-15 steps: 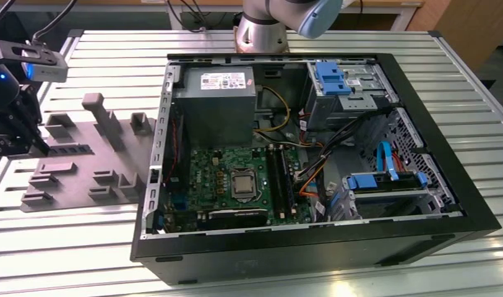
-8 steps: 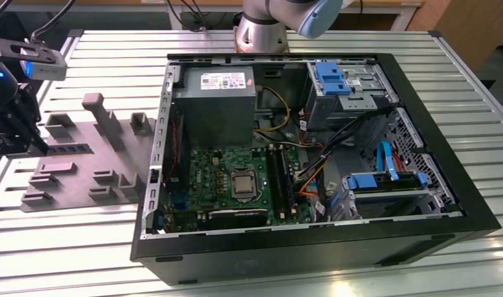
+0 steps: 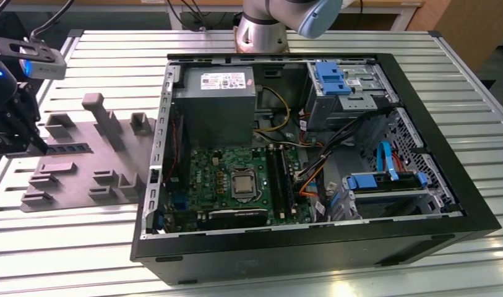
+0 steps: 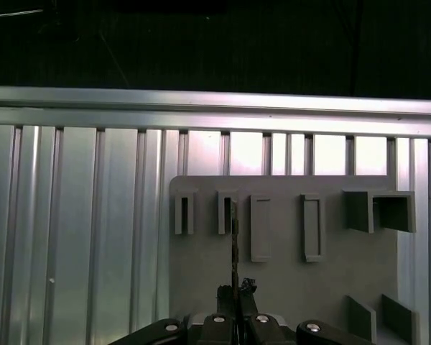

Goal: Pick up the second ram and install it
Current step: 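Pick up the second ram and move it above second insertion slot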

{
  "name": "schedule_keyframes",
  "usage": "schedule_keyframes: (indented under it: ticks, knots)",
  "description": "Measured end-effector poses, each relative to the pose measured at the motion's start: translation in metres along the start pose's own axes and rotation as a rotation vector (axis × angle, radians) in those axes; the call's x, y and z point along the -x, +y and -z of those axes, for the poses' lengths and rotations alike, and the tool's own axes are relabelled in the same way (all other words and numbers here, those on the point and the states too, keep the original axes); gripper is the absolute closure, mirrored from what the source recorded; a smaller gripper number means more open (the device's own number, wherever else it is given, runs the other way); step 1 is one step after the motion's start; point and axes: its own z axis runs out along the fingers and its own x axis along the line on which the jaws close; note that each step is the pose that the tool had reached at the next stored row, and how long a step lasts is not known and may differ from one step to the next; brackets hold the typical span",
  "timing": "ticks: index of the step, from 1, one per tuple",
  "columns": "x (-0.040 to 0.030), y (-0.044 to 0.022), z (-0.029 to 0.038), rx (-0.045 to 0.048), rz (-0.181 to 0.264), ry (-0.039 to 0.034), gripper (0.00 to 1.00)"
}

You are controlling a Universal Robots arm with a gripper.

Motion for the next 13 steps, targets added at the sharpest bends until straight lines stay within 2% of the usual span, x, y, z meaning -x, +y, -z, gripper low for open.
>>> schedule_keyframes:
  ticks: [13]
  knots:
    - [0.0001,0.0001,0.0041,0.0,0.0,0.0002,0.86]
